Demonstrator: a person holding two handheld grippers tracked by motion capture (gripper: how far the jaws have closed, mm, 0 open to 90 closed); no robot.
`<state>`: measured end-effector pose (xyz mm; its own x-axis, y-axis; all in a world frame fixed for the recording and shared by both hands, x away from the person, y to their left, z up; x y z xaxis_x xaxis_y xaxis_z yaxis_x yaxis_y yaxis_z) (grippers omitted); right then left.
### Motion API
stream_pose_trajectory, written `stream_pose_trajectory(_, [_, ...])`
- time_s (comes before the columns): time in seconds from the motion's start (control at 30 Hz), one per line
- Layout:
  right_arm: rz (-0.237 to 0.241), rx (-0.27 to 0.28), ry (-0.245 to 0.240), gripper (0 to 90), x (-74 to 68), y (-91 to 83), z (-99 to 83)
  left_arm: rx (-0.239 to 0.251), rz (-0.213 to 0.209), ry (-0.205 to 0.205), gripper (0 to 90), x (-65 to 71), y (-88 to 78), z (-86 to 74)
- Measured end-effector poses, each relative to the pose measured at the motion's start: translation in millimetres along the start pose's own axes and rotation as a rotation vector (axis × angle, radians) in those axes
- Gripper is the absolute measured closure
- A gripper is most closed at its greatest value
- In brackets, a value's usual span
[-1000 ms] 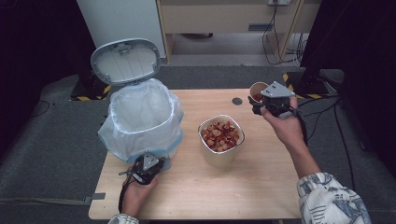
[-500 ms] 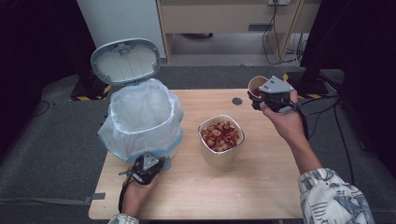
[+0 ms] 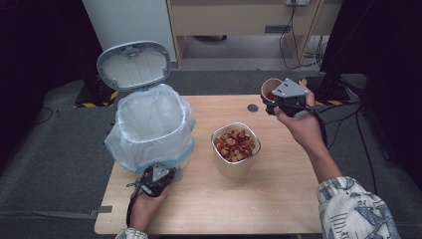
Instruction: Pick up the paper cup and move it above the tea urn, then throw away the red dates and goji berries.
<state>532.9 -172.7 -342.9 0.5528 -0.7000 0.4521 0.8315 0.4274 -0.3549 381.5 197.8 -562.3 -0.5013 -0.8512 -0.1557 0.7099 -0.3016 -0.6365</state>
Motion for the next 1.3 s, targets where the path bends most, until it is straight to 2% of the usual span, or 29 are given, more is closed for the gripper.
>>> stream_pose_trajectory(0.2, [0.013, 0.011, -0.019, 30.7, -5.4, 3.1, 7.3, 0.0, 0.0, 0.0, 88.8, 0.2, 0.0, 0.0])
stream_pose_trajectory(0.43, [0.005, 0.008, -0.017, 30.7, -2.1, 2.0, 9.5, 0.0, 0.002, 0.004, 88.7, -0.4, -0.1, 0.1])
stream_pose_trajectory(0.6, [0.034, 0.02, -0.045, 30.7, -12.0, 3.9, 15.7, 0.0, 0.001, 0.004, 88.8, -0.2, 0.0, 0.1])
stream_pose_trajectory(0.73, [0.025, 0.019, -0.037, 30.7, -9.8, 3.2, 15.9, 0.0, 0.002, 0.004, 88.7, -0.2, 0.0, 0.1])
stream_pose_trajectory(0.9, [0.041, 0.021, -0.066, 30.7, -15.0, 4.1, 18.7, 0.0, 0.001, 0.003, 88.7, -0.2, 0.0, 0.1])
stream_pose_trajectory(1.1, [0.028, 0.01, -0.064, 30.7, -12.0, 2.8, 17.4, -0.001, 0.002, 0.004, 88.7, -0.2, 0.0, 0.1])
stream_pose_trajectory(1.3, [0.045, 0.004, -0.11, 30.7, -21.9, 4.8, 19.9, -0.001, 0.003, 0.004, 88.7, -0.1, 0.0, 0.2])
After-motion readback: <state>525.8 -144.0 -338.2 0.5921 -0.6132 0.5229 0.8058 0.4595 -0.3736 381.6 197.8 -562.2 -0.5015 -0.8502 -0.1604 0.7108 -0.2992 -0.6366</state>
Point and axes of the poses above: each handheld gripper's, and its own axes: y roughly forward along the jaws, z roughly out of its top, x roughly to its right, the point moved 6 cm from there along y, roughly forward along the jaws, and after that the axes turned 5 degrees about z, right-handed, at the moved point
